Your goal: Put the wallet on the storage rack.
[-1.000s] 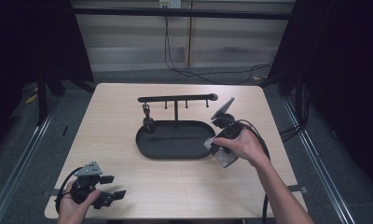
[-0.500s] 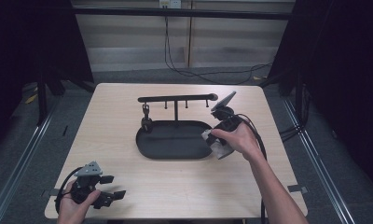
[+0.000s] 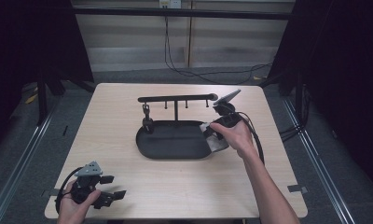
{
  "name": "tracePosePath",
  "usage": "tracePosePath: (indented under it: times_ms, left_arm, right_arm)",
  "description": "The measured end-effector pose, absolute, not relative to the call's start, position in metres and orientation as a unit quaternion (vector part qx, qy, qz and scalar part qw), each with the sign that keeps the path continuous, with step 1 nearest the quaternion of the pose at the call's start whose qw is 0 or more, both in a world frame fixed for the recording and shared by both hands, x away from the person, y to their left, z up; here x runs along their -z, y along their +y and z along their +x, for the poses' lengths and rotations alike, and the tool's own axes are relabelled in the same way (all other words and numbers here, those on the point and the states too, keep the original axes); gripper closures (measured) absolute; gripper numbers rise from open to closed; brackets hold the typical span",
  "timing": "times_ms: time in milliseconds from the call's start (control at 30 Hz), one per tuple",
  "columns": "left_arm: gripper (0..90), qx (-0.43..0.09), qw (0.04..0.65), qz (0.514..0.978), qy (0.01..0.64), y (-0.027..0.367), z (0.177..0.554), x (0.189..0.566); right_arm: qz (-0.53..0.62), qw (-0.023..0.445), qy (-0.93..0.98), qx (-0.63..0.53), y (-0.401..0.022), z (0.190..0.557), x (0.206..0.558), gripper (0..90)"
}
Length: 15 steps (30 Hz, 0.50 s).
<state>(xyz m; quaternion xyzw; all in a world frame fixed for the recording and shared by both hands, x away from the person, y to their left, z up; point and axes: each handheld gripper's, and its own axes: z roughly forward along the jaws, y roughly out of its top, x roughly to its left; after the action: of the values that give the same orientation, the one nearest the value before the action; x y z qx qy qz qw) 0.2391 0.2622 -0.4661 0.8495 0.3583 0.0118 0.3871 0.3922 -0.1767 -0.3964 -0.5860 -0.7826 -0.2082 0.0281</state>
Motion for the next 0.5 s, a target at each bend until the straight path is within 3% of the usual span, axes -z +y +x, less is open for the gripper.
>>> tracePosePath:
  times_ms: [500]
  left_arm:
    - [20.6, -0.013, 0.386, 0.850, 0.359, 0.262, 0.239, 0.466]
  right_arm:
    - [-0.607, 0.036, -0.755, 0.246, -0.174, 0.401, 0.414, 33.6]
